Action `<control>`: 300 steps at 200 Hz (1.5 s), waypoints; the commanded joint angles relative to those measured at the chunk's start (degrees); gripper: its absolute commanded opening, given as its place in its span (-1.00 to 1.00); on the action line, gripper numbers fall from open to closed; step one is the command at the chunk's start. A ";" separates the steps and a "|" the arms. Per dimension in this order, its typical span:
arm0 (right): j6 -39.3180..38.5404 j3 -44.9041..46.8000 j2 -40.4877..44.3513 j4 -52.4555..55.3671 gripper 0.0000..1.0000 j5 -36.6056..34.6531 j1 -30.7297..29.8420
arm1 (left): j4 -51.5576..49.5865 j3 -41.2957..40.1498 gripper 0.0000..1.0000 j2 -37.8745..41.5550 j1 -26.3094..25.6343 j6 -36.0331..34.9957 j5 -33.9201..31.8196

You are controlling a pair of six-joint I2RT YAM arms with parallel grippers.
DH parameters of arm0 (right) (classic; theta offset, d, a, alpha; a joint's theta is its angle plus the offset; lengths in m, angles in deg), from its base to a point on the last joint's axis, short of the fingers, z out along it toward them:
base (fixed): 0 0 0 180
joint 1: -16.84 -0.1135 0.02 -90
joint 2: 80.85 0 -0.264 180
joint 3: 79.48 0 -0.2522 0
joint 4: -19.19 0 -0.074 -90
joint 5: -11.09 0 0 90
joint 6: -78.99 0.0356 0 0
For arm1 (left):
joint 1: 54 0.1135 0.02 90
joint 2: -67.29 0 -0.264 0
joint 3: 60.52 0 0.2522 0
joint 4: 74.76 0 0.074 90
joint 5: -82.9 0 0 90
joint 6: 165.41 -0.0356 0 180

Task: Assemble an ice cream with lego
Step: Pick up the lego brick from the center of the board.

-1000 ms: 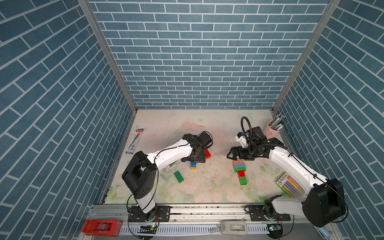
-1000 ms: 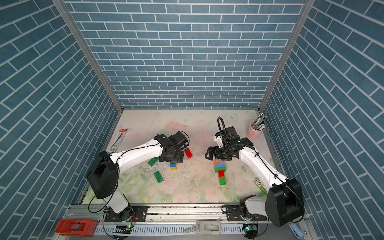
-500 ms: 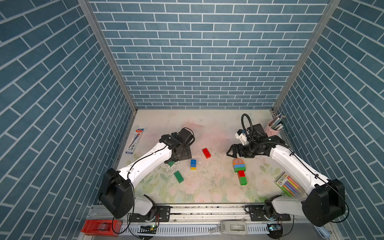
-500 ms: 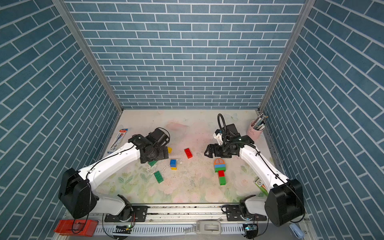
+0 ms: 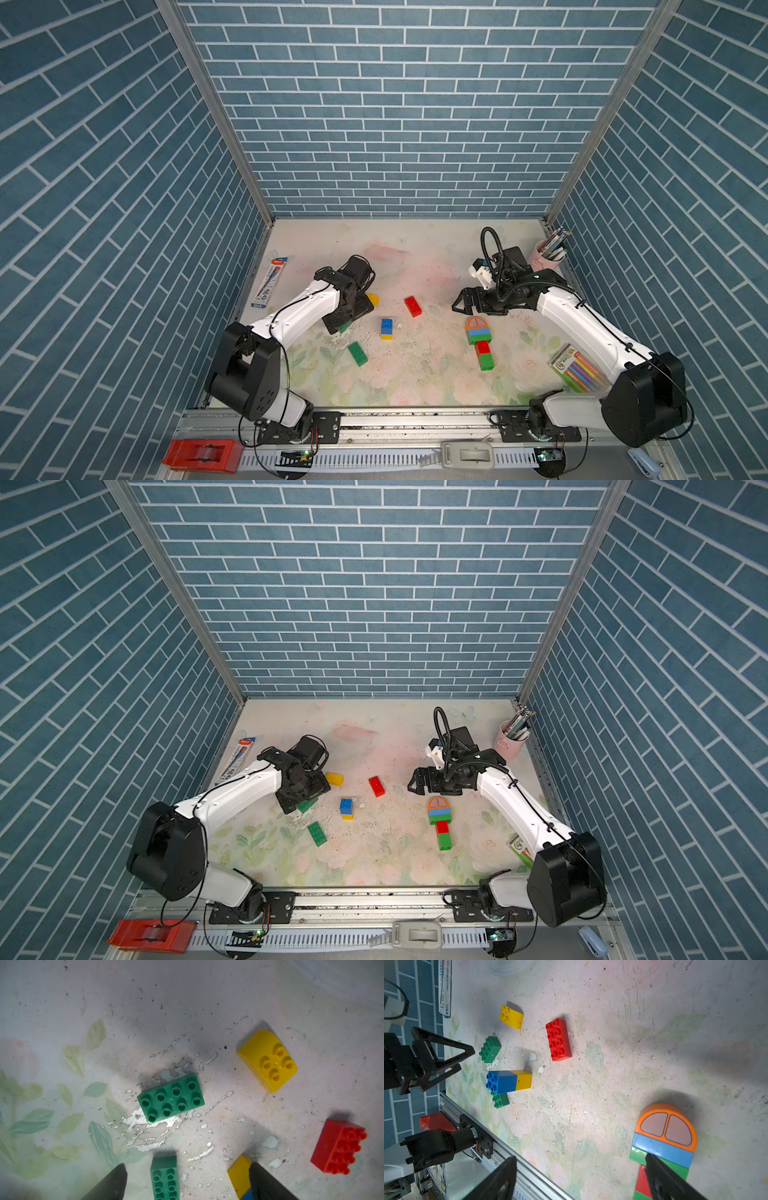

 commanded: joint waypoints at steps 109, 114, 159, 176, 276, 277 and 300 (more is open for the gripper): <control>-1.23 -1.89 -1.75 0.88 0.94 0.58 -0.05 | 8.40 -4.27 0.73 -7.41 5.19 2.50 0.45; -1.23 -1.79 -1.80 0.84 0.94 0.55 -0.03 | 8.51 -4.37 0.73 -7.61 5.20 2.71 0.24; -1.15 -1.87 -2.45 0.75 0.94 0.60 -0.02 | 10.92 -5.60 0.68 -8.92 5.20 5.62 -0.12; -1.23 -2.07 -2.72 0.86 0.94 0.68 -0.03 | 11.08 -5.84 0.66 -9.04 5.22 6.15 -0.81; -1.15 -1.74 -2.74 1.07 0.94 0.72 -0.07 | 11.97 -7.00 0.33 -9.49 5.20 6.55 -0.52; -1.15 -1.76 -2.73 1.03 0.94 0.68 -0.05 | 12.01 -7.01 0.32 -9.49 5.19 6.53 -0.50; -1.06 -1.57 -2.55 0.98 0.93 0.61 -0.02 | 11.57 -6.86 0.16 -9.13 5.19 5.61 0.12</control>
